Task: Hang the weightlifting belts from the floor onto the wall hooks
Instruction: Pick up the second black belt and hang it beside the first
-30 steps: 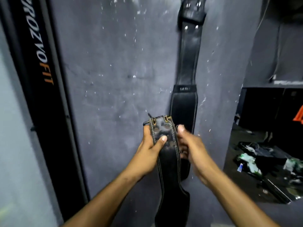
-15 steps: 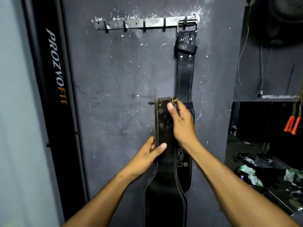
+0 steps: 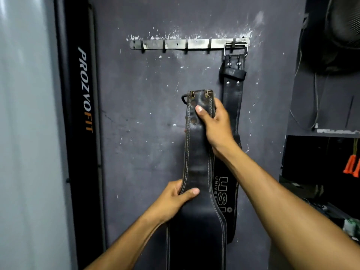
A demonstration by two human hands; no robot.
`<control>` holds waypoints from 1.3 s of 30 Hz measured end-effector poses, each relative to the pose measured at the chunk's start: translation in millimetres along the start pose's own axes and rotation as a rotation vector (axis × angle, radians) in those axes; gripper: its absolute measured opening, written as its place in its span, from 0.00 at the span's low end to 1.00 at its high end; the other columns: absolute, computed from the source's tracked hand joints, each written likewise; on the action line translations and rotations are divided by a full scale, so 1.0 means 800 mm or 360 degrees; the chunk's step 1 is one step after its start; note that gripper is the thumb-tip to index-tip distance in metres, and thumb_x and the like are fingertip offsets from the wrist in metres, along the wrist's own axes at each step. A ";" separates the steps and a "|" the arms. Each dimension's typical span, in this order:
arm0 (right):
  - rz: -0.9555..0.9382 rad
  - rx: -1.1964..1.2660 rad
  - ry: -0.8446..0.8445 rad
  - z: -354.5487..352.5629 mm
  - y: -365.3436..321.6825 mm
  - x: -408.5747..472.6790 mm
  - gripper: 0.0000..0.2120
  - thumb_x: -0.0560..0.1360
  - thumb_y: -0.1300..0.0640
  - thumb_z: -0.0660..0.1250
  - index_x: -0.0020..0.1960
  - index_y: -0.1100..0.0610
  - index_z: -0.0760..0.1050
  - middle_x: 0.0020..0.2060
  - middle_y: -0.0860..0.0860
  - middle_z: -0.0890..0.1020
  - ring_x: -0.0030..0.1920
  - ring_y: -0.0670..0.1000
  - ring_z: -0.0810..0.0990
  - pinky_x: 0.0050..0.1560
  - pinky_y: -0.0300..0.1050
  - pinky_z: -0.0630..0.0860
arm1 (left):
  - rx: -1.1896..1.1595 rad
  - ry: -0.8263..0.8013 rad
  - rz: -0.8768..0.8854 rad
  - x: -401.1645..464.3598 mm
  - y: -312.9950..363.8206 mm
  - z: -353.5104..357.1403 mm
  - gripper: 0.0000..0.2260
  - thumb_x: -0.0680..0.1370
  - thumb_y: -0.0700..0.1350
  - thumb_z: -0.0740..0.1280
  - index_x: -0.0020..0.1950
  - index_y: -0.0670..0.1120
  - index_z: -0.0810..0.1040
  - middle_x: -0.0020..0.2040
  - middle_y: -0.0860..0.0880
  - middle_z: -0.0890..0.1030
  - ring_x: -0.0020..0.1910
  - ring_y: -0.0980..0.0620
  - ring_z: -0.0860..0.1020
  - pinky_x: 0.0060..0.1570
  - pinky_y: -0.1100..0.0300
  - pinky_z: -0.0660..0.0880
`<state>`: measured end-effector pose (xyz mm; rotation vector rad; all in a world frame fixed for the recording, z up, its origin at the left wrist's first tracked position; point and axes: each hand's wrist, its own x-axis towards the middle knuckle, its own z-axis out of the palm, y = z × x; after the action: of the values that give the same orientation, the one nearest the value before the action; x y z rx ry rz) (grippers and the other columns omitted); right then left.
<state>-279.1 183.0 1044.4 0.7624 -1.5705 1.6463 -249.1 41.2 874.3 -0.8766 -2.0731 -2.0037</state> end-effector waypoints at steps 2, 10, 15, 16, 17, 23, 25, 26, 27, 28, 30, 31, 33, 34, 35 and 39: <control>0.0008 -0.0022 0.0009 0.007 -0.002 0.006 0.15 0.79 0.60 0.71 0.65 0.52 0.78 0.54 0.46 0.87 0.54 0.43 0.85 0.57 0.38 0.79 | -0.0014 0.0010 -0.0017 0.003 0.002 -0.009 0.08 0.80 0.37 0.69 0.58 0.43 0.83 0.56 0.49 0.87 0.56 0.54 0.84 0.61 0.57 0.79; 0.0044 0.0004 0.0015 0.027 -0.027 0.036 0.16 0.80 0.64 0.70 0.67 0.61 0.76 0.55 0.52 0.86 0.52 0.45 0.85 0.57 0.45 0.82 | -0.0278 0.0288 -0.0195 -0.033 -0.051 -0.039 0.16 0.68 0.45 0.80 0.55 0.45 0.87 0.55 0.42 0.88 0.55 0.44 0.86 0.50 0.61 0.81; 0.0062 0.0019 0.0015 0.041 -0.049 0.038 0.16 0.80 0.67 0.68 0.68 0.66 0.75 0.59 0.61 0.85 0.56 0.55 0.83 0.68 0.64 0.77 | -0.0134 0.0126 -0.0289 -0.058 -0.083 -0.040 0.22 0.68 0.48 0.82 0.61 0.49 0.84 0.58 0.49 0.87 0.59 0.50 0.85 0.56 0.62 0.80; 0.0060 0.0028 0.0026 0.041 -0.055 0.040 0.17 0.80 0.67 0.68 0.69 0.67 0.74 0.59 0.62 0.84 0.56 0.55 0.83 0.68 0.64 0.77 | -0.0111 0.0096 -0.0336 -0.069 -0.098 -0.042 0.22 0.70 0.45 0.81 0.63 0.47 0.83 0.59 0.49 0.87 0.61 0.50 0.84 0.58 0.61 0.79; 0.0064 0.0034 0.0025 0.039 -0.062 0.042 0.18 0.81 0.67 0.68 0.69 0.67 0.74 0.60 0.63 0.84 0.55 0.55 0.84 0.67 0.63 0.78 | -0.0122 0.0109 -0.0359 -0.079 -0.115 -0.044 0.21 0.72 0.41 0.79 0.64 0.44 0.82 0.60 0.48 0.87 0.62 0.48 0.84 0.59 0.60 0.79; 0.0075 0.0009 -0.0042 0.039 -0.069 0.032 0.18 0.81 0.67 0.66 0.71 0.67 0.71 0.64 0.66 0.82 0.65 0.67 0.81 0.67 0.68 0.76 | 0.0001 0.0126 -0.0421 -0.106 -0.158 -0.043 0.20 0.71 0.41 0.79 0.62 0.46 0.82 0.59 0.50 0.87 0.61 0.51 0.84 0.59 0.60 0.80; 0.0088 0.0017 -0.0031 0.036 -0.067 0.029 0.19 0.81 0.67 0.66 0.71 0.67 0.71 0.64 0.67 0.81 0.63 0.68 0.81 0.66 0.70 0.76 | 0.0080 0.0075 -0.0531 -0.122 -0.178 -0.043 0.20 0.71 0.40 0.78 0.62 0.48 0.82 0.59 0.50 0.87 0.61 0.51 0.84 0.64 0.53 0.79; 0.0102 0.0027 -0.0035 0.034 -0.064 0.028 0.19 0.82 0.67 0.66 0.71 0.67 0.71 0.64 0.69 0.80 0.61 0.69 0.82 0.66 0.72 0.75 | 0.0116 0.0075 -0.0572 -0.129 -0.187 -0.043 0.18 0.71 0.39 0.78 0.60 0.49 0.83 0.57 0.50 0.87 0.60 0.50 0.85 0.65 0.50 0.79; 0.0120 0.0036 -0.0046 0.034 -0.060 0.028 0.19 0.81 0.68 0.66 0.71 0.68 0.70 0.64 0.70 0.80 0.60 0.69 0.81 0.65 0.74 0.74 | 0.0177 0.0078 -0.0603 -0.132 -0.191 -0.043 0.15 0.71 0.40 0.79 0.57 0.50 0.84 0.55 0.51 0.88 0.58 0.50 0.85 0.64 0.50 0.80; 0.0140 0.0038 -0.0058 0.034 -0.056 0.026 0.19 0.81 0.68 0.66 0.71 0.68 0.70 0.64 0.71 0.79 0.60 0.69 0.81 0.66 0.75 0.74 | 0.0265 0.0071 -0.0631 -0.133 -0.192 -0.043 0.13 0.71 0.41 0.79 0.53 0.51 0.85 0.52 0.54 0.88 0.55 0.52 0.86 0.62 0.51 0.81; 0.0169 0.0032 -0.0067 0.033 -0.045 0.021 0.19 0.81 0.67 0.67 0.71 0.68 0.70 0.64 0.70 0.80 0.64 0.72 0.79 0.67 0.73 0.73 | 0.0343 0.0032 -0.0659 -0.130 -0.178 -0.040 0.13 0.71 0.42 0.80 0.51 0.52 0.83 0.48 0.60 0.88 0.51 0.55 0.86 0.58 0.59 0.81; 0.0175 0.0028 -0.0077 0.032 -0.039 0.018 0.20 0.81 0.67 0.67 0.72 0.68 0.70 0.65 0.69 0.80 0.66 0.71 0.78 0.68 0.71 0.73 | 0.0283 0.0014 -0.0625 -0.125 -0.164 -0.039 0.15 0.70 0.42 0.80 0.53 0.52 0.83 0.49 0.60 0.88 0.53 0.55 0.86 0.57 0.62 0.81; 0.0208 0.0021 -0.0117 0.026 -0.022 0.011 0.20 0.81 0.66 0.67 0.72 0.67 0.70 0.65 0.67 0.80 0.67 0.69 0.79 0.70 0.70 0.73 | 0.0082 -0.0016 -0.0499 -0.108 -0.125 -0.039 0.22 0.69 0.43 0.80 0.61 0.51 0.81 0.57 0.56 0.87 0.60 0.54 0.84 0.58 0.64 0.79; 0.0233 0.0021 -0.0140 0.024 -0.012 0.006 0.20 0.81 0.65 0.67 0.72 0.66 0.71 0.65 0.66 0.81 0.66 0.67 0.80 0.70 0.69 0.74 | -0.0022 -0.0026 -0.0423 -0.094 -0.099 -0.041 0.25 0.69 0.44 0.80 0.65 0.50 0.79 0.61 0.55 0.86 0.63 0.54 0.83 0.60 0.65 0.78; 0.0257 0.0019 -0.0159 0.022 -0.001 0.000 0.20 0.81 0.64 0.68 0.72 0.65 0.71 0.65 0.65 0.82 0.66 0.64 0.81 0.70 0.68 0.74 | -0.0147 -0.0012 -0.0355 -0.078 -0.070 -0.041 0.27 0.71 0.45 0.79 0.69 0.50 0.76 0.63 0.54 0.84 0.65 0.55 0.81 0.64 0.64 0.75; 0.0327 -0.0053 -0.0272 0.020 0.028 -0.029 0.22 0.78 0.55 0.71 0.70 0.59 0.74 0.59 0.52 0.86 0.60 0.51 0.85 0.66 0.52 0.79 | -0.0551 0.0286 -0.0203 0.002 0.043 -0.039 0.24 0.80 0.55 0.64 0.74 0.48 0.71 0.71 0.48 0.78 0.72 0.50 0.74 0.78 0.52 0.62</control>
<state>-285.9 164.9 1013.9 0.7621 -1.8442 1.7327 -242.9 10.5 908.7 -0.5927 -1.7574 -2.4557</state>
